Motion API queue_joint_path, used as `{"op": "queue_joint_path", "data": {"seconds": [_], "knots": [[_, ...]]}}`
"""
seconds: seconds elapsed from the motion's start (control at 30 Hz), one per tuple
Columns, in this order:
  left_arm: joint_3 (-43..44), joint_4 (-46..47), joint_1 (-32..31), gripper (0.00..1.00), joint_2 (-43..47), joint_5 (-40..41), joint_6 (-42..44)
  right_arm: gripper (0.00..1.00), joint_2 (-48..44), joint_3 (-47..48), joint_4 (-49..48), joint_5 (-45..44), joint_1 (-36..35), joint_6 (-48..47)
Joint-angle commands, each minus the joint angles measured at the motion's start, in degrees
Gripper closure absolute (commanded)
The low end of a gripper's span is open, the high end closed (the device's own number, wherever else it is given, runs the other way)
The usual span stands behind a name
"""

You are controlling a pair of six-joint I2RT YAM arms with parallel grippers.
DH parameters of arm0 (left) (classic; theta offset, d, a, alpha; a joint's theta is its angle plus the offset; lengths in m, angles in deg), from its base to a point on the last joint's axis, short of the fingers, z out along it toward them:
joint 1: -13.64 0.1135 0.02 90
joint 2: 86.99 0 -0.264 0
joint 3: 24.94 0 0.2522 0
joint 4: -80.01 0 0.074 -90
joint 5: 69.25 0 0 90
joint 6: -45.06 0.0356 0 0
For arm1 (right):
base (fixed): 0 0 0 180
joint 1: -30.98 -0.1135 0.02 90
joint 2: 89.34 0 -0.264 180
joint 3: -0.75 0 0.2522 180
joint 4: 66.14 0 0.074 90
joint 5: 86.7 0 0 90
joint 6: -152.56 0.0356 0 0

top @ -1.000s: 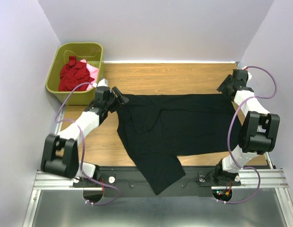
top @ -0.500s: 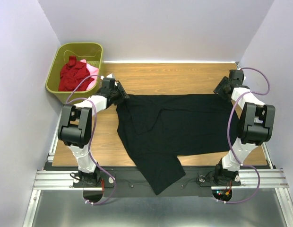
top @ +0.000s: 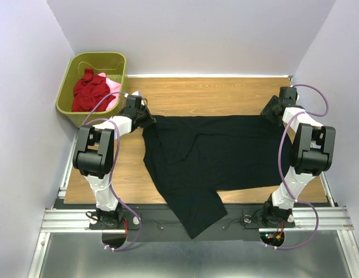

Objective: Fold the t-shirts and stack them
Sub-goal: Fold the tshirt

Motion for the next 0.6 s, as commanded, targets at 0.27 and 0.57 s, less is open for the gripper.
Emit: {"op": "queue_joint_path", "data": {"seconds": [0.27, 0.57], "knots": [[-6.08, 1.13, -0.47, 1.00, 12.17, -1.74, -3.59, 0.37, -1.37, 1.03, -2.06, -1.59, 0.46, -0.85], [-12.24, 3.05, -0.47, 1.00, 12.00, 0.19, -4.30, 0.37, -1.01, 1.12, -2.15, -4.40, 0.55, -1.19]]}}
